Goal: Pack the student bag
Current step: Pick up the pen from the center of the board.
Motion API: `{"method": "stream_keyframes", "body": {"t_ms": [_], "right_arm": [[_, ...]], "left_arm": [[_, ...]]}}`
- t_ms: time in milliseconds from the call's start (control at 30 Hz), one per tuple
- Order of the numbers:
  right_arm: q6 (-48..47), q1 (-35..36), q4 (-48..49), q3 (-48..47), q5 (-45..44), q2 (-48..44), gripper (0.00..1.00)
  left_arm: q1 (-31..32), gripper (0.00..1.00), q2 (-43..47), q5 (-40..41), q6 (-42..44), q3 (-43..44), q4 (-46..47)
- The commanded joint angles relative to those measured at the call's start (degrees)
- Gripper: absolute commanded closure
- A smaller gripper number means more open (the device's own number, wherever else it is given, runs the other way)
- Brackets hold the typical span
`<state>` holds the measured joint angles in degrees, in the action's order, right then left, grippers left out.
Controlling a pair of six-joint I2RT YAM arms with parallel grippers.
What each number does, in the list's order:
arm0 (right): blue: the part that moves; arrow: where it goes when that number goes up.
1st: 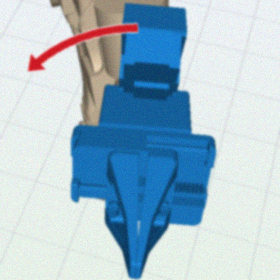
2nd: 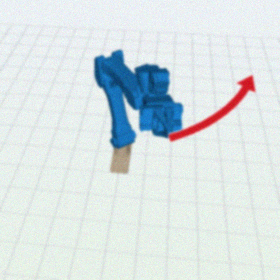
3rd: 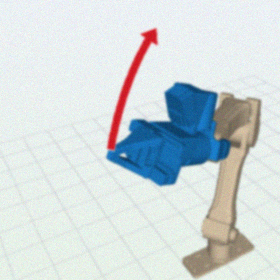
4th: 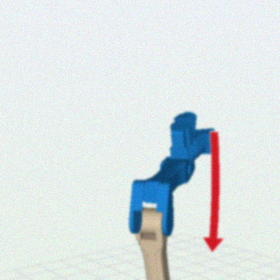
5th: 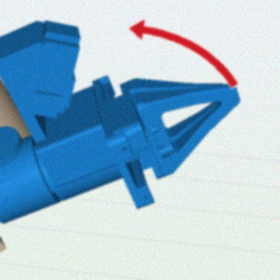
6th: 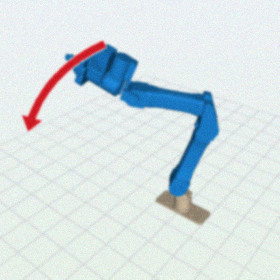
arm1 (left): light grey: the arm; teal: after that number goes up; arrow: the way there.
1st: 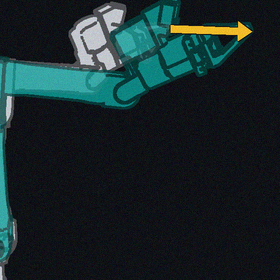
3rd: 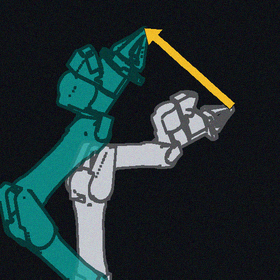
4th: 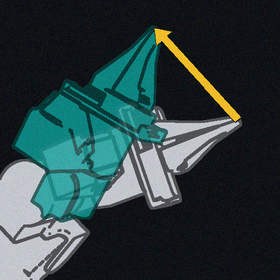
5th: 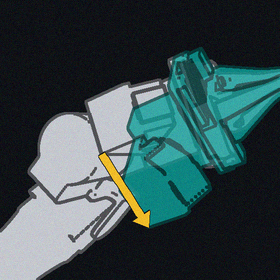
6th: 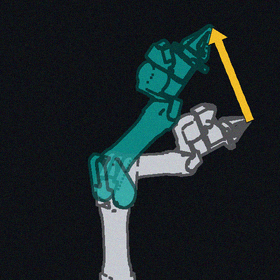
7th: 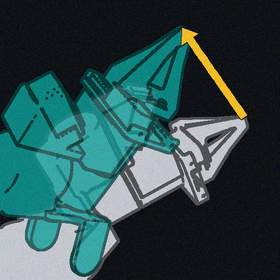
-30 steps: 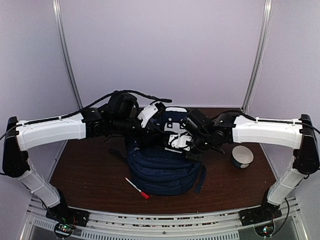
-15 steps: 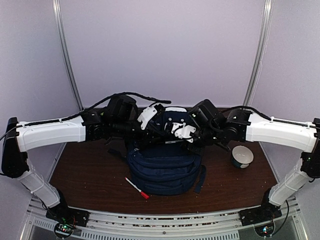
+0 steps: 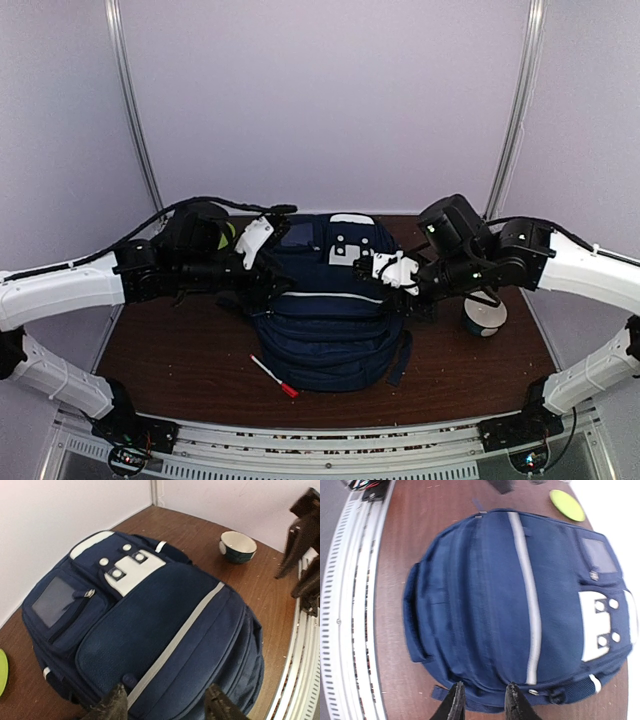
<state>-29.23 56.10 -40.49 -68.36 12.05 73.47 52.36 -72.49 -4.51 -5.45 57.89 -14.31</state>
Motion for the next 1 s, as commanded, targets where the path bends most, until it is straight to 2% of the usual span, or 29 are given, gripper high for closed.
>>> {"method": "stream_keyframes", "body": {"t_ms": [0, 167, 267, 433, 567, 800, 967], "right_arm": [[0.84, 5.93, 0.57, 1.49, 2.45, 4.19, 0.71], [4.17, 15.59, 1.56, -3.36, -0.14, 13.40, 0.75], [6.86, 19.13, 1.21, -7.24, 2.85, 20.04, 0.77], [10.70, 23.83, 0.74, -13.10, 1.13, 30.30, 0.82], [13.96, 24.07, -0.98, -18.06, -1.64, 37.97, 0.83], [16.56, 22.49, -1.28, -19.82, -6.15, 42.70, 0.82], [18.68, 19.41, -1.82, -21.01, -6.82, 45.36, 0.71]], "left_arm": [[0.03, 0.39, 3.98, 11.46, -4.78, -6.00, -2.31], [-2.36, 0.36, 6.12, 16.40, -10.72, -10.42, -2.21], [-2.52, 0.36, 7.42, 18.00, -12.76, -12.02, -2.08], [-2.52, 0.35, 9.62, 18.79, -14.49, -14.54, -0.16], [-2.52, 0.35, 9.77, 18.48, -15.92, -15.99, 2.20], [-2.52, 0.36, 8.93, 16.93, -17.20, -18.01, 4.29], [-2.52, 0.36, 9.12, 16.66, -17.95, -19.57, 5.50]]}}
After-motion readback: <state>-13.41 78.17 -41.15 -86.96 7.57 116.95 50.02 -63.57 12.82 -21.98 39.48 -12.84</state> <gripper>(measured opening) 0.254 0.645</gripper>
